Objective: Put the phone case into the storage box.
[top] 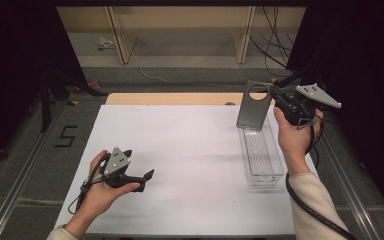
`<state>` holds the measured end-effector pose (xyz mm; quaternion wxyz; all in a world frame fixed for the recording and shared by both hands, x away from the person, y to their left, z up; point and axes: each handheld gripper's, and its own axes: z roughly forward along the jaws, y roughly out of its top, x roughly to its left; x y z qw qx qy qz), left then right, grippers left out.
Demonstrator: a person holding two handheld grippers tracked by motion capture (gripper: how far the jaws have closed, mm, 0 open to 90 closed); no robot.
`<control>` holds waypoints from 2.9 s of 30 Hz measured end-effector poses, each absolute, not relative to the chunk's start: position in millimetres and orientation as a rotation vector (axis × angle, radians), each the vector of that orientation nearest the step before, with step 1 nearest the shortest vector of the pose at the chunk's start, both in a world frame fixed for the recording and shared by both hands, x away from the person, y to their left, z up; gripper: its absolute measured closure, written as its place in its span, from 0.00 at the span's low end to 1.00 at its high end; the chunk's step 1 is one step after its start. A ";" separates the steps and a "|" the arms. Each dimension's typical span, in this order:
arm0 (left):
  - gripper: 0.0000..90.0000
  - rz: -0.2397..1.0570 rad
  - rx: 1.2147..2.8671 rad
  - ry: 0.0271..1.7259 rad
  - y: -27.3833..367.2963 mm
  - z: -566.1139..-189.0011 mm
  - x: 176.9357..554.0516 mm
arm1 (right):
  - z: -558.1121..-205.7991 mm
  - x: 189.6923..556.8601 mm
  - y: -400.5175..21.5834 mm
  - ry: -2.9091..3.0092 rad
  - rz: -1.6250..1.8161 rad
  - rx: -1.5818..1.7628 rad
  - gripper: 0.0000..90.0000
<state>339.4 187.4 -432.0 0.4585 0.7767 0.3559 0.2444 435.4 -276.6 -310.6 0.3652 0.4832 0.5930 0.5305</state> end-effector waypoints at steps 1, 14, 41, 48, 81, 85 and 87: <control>0.04 0.600 1.912 0.878 187.4 -432.1 339.3 | -310.5 435.5 -276.8 1.523 1.364 1.244 0.94; 0.04 0.604 1.911 0.880 187.8 -431.8 339.3 | -310.0 436.1 -281.8 1.511 1.349 1.246 0.94; 0.04 0.607 1.909 0.880 187.5 -432.3 339.5 | -310.0 439.1 -291.3 1.490 1.320 1.242 0.94; 0.04 0.607 1.909 0.881 187.7 -432.4 339.7 | -309.9 440.5 -292.7 1.486 1.316 1.238 0.94; 0.04 0.609 1.907 0.883 188.8 -433.2 340.4 | -312.5 450.4 -296.4 1.477 1.296 1.244 0.94; 0.04 0.610 1.906 0.886 189.2 -433.3 340.6 | -312.7 451.6 -296.5 1.477 1.293 1.244 0.94; 0.04 0.610 1.906 0.886 189.3 -433.4 340.7 | -312.6 452.3 -296.5 1.475 1.294 1.244 0.94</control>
